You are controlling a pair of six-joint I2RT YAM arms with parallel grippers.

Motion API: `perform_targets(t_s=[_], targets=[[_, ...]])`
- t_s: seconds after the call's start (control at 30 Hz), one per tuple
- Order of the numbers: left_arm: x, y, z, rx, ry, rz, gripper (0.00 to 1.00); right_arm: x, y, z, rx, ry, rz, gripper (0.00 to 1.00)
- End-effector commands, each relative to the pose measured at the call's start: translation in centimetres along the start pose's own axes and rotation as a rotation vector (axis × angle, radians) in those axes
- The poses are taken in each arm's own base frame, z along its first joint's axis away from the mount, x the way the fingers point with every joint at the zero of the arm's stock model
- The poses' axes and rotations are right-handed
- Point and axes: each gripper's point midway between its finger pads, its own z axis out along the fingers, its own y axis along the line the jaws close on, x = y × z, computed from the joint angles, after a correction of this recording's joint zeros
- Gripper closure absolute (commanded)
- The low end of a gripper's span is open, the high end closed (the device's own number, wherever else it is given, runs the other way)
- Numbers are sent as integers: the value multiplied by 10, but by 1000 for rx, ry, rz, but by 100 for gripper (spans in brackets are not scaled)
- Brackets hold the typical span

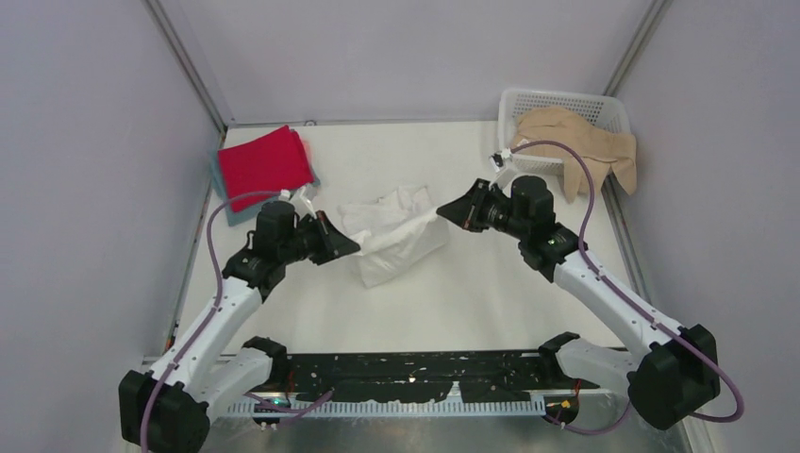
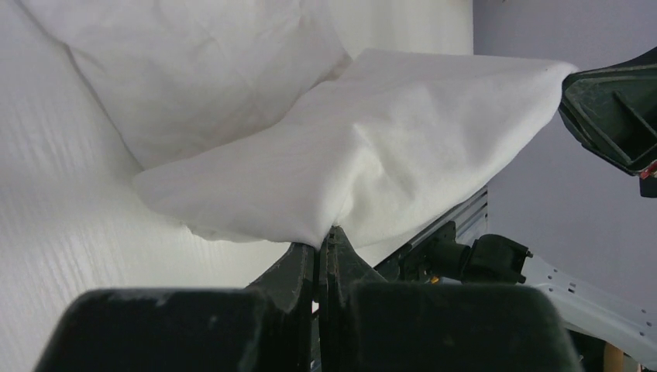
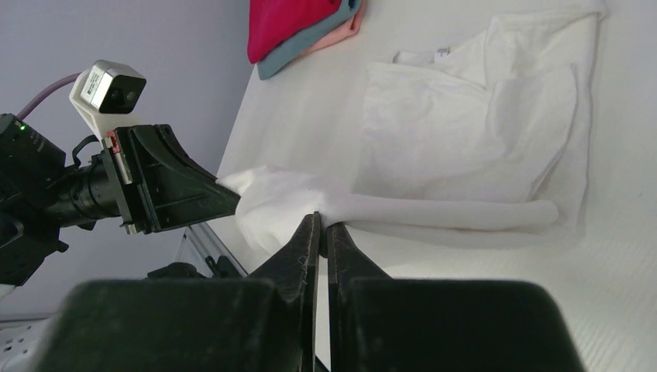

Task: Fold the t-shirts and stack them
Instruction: Fold the long partially folded tshirt into a neat square

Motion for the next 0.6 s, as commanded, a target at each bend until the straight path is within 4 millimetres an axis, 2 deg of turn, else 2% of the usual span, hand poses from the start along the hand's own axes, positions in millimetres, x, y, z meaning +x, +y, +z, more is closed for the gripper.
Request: perform_targets(t_s=[0.0, 0.17, 0.2, 0.23, 0.27, 0.37, 0.57], targets=[[-42, -21, 9, 100, -43, 55, 100, -50, 18, 12, -60, -113, -55, 94], [-62, -9, 27, 99, -27, 5, 100, -69, 16, 33, -81, -110, -49, 94], [-67, -5, 30, 88, -33, -3, 100, -68, 8, 41, -71, -94, -36, 94], [-72, -2, 33, 83, -39, -6, 100, -73, 13, 44, -93, -101, -37, 94], [-78, 1, 36, 81, -48, -11, 100, -72, 8, 51, -89, -90, -27, 94], [-94, 12, 45, 64, -60, -35, 100, -83, 10, 63, -112, -96, -22, 94], [-119, 29, 66, 70, -49, -78, 100, -96, -7, 88, -72, -102, -19, 94]])
